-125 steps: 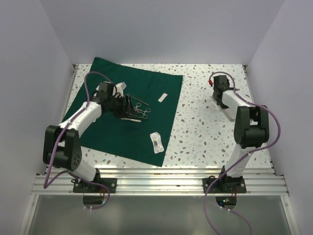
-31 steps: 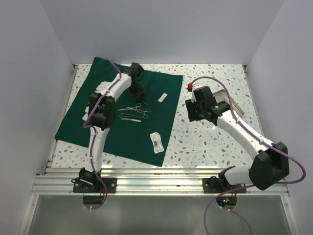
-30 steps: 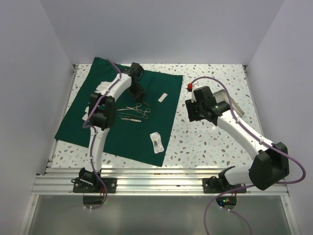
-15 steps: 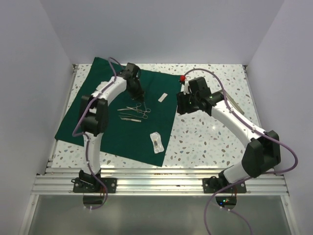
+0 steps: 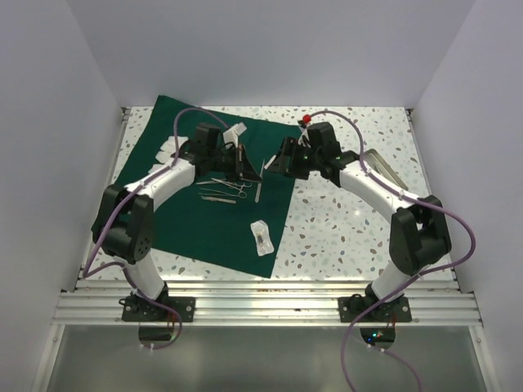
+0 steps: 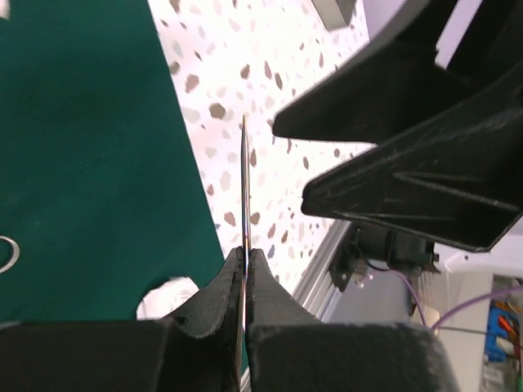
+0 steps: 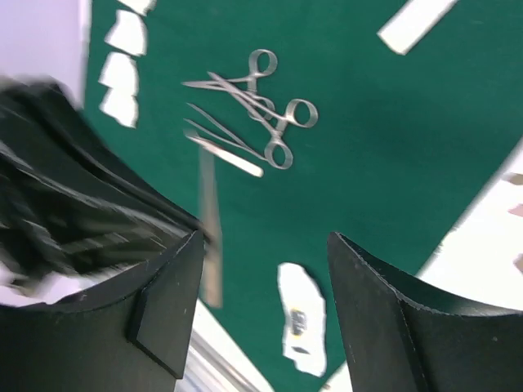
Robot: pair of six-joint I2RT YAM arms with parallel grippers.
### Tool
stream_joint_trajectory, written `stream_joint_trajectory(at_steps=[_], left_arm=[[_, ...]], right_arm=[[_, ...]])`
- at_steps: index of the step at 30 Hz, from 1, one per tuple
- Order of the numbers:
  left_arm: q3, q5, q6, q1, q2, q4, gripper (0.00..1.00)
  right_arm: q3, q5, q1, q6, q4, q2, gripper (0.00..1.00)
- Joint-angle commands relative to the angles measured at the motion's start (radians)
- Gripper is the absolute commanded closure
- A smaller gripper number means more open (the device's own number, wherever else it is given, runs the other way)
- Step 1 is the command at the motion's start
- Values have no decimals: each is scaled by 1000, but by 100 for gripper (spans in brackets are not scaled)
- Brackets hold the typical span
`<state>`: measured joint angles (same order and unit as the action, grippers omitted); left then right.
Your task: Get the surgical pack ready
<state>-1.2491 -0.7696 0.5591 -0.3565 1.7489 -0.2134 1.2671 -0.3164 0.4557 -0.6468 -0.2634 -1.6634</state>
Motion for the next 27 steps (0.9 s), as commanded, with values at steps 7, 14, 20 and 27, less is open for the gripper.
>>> stream_joint_trajectory(at_steps=[7,14,20,27], left_arm=[[19,-157,44,-19,-17,152,100],[22,-171,47,-29,-6,166,100],[4,-139,45,-30,7,155,85],[-14,-43,-44,42,4,55,48]], right_arm=[[-58,-46,12,-148,174,21,40],[-58,-65,35,-159,194,-6,50],[-60,-95,40,-154,182,-15,100],[76,176,28,169,-109,-24,100]])
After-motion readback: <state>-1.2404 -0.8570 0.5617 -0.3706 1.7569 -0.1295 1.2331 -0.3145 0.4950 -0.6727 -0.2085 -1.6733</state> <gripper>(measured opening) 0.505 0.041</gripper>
